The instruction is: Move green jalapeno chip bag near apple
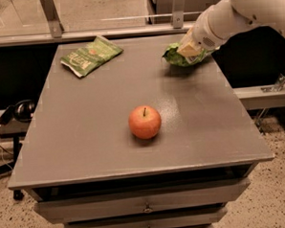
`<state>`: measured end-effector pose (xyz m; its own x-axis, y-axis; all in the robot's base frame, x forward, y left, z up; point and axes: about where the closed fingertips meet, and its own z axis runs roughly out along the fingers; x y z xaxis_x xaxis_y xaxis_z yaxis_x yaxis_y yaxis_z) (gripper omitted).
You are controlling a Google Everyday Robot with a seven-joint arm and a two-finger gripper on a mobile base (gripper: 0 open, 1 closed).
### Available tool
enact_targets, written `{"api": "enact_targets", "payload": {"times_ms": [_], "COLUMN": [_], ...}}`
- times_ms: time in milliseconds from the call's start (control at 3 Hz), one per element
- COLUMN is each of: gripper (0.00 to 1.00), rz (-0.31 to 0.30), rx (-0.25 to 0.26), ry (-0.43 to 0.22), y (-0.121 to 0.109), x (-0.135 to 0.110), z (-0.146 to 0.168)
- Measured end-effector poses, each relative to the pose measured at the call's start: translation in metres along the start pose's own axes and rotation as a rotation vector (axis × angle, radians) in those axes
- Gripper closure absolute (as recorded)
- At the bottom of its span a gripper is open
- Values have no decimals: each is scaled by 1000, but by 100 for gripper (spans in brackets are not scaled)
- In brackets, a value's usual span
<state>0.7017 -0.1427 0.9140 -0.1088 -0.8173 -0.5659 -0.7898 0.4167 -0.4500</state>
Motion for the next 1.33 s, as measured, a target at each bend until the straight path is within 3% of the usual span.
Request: {"api": "enact_targets", "payload": {"times_ms": [333,667,1333], "gripper": [100,100,100], "rz": [-19,-50,-112], "rx": [-59,-157,-370], "ry": [-96,-170,-235], "y": [18,47,111], "x": [-12,-8,41], "z": [-33,-64,-110]}}
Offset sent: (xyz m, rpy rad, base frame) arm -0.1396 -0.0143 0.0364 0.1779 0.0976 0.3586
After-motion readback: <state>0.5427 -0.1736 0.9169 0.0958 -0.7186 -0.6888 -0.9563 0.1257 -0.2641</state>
